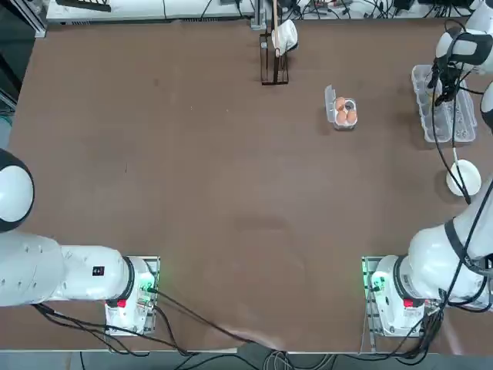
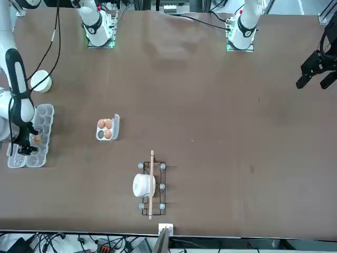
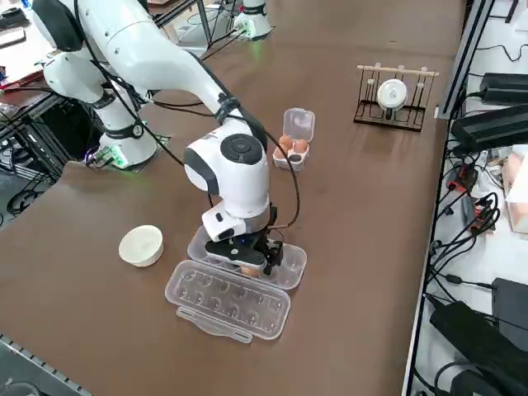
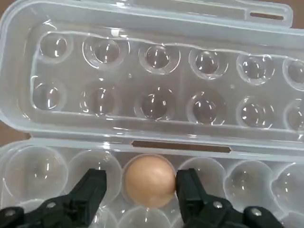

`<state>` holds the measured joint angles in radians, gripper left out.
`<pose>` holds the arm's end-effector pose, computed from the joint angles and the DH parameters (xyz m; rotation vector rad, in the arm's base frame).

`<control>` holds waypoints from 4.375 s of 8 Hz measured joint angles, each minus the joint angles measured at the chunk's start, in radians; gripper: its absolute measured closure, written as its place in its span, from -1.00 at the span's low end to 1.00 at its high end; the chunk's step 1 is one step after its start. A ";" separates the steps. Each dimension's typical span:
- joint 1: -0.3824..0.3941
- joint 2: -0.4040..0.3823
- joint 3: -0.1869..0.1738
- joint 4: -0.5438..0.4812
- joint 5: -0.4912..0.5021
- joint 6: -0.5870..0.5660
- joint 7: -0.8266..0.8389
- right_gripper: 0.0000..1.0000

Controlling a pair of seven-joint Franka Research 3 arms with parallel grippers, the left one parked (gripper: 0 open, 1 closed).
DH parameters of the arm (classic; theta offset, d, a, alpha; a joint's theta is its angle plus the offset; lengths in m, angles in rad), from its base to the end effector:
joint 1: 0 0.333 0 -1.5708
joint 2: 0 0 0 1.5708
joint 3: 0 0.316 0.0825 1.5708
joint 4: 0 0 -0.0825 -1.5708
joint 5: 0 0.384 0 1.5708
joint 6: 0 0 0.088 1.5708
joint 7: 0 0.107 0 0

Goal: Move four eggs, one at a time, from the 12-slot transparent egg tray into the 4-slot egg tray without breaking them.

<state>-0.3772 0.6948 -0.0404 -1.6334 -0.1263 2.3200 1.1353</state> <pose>0.6299 -0.2784 0.2118 2.2591 -2.0159 0.0510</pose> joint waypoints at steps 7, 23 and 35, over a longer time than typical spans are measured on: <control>-0.004 -0.018 -0.002 -0.001 0.003 -0.039 0.001 0.04; 0.282 -0.247 0.087 0.016 0.131 -0.311 0.281 0.10; 0.531 -0.208 0.085 -0.154 0.126 -0.225 0.617 0.11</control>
<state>0.1540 0.4864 0.0445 -1.7871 -0.0002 2.0948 1.7518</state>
